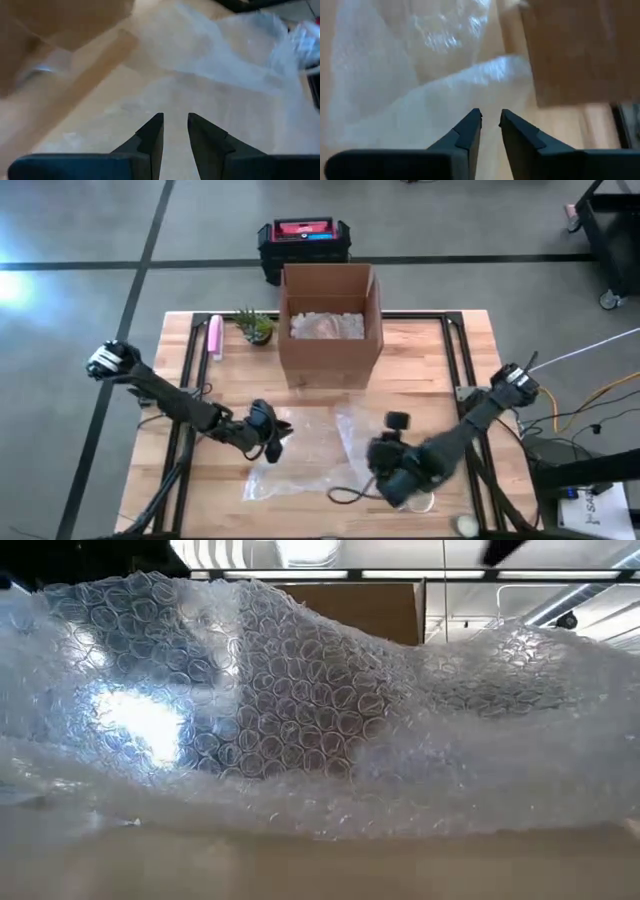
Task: Wrap mug
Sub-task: Prepare the bubble wrap
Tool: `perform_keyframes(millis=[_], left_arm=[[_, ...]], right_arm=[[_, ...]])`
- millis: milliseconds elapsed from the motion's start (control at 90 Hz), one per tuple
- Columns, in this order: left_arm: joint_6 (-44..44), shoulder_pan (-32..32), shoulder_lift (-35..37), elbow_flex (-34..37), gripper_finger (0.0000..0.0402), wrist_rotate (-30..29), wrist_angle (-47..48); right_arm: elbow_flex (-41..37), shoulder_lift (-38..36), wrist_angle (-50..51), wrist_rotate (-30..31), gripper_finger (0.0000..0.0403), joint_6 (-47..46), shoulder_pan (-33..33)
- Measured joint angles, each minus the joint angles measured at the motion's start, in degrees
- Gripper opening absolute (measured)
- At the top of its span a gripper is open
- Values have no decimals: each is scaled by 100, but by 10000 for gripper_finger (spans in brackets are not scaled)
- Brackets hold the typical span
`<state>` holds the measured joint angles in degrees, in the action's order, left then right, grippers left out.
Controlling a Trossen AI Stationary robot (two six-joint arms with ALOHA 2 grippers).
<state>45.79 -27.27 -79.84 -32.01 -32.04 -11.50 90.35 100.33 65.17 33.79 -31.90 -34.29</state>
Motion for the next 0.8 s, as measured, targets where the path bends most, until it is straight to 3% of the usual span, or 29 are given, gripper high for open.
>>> perform_keyframes(millis=[189,311,578,689,800], left_arm=[[-226,167,-812,-78,75,476,-298],[-185,265,-1138,-85,75,847,-151],[-51,339,-1383,-90,75,907,22],[160,339,-1376,-98,75,899,195],[301,339,-1364,-97,75,954,296]], right_arm=[[-306,355,-1226,-882,84,1623,1044],[-324,644,-1386,-1594,73,1878,1594],[-344,1197,-1989,-2157,36,2284,2121],[-413,1420,-1692,-2367,22,2291,2124],[-589,1429,-602,-2376,11,1882,2079]])
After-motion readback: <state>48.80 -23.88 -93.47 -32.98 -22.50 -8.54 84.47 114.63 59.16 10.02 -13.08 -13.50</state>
